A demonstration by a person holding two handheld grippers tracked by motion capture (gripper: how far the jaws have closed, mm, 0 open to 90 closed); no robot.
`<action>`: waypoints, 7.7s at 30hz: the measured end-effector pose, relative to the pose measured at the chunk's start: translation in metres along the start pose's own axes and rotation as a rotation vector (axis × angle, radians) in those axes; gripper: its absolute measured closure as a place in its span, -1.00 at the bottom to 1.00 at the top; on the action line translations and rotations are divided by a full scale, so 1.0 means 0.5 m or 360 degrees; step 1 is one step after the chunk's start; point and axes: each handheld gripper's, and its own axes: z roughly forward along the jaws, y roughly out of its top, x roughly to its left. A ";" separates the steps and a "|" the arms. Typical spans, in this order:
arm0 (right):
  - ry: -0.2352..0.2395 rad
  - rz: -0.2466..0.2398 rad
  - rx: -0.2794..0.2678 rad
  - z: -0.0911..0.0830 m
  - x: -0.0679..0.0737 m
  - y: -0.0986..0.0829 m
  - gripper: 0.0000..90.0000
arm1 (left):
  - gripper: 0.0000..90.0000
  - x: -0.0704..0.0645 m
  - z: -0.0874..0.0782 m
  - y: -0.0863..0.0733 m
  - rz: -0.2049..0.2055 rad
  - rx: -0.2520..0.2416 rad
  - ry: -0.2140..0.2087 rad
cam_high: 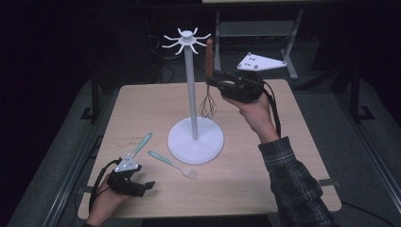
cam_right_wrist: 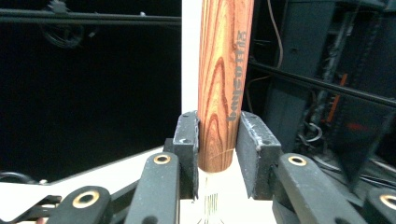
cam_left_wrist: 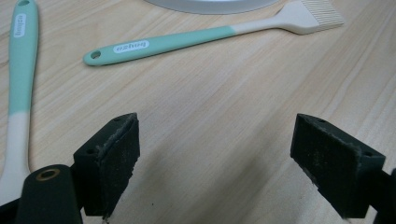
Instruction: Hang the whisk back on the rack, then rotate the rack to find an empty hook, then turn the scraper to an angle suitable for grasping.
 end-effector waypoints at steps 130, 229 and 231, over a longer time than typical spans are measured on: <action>-0.0088 0.0398 0.0857 -0.184 0.027 -0.451 -0.69 | 1.00 0.035 -0.329 0.701 0.0164 -0.0570 -0.0061; -0.0075 0.0400 0.0856 -0.180 0.030 -0.448 -0.69 | 1.00 0.038 -0.318 0.572 0.0109 -0.0530 0.0009; -0.0067 0.0386 0.0860 -0.179 0.029 -0.449 -0.69 | 1.00 0.035 -0.313 0.551 0.0108 -0.0516 0.0010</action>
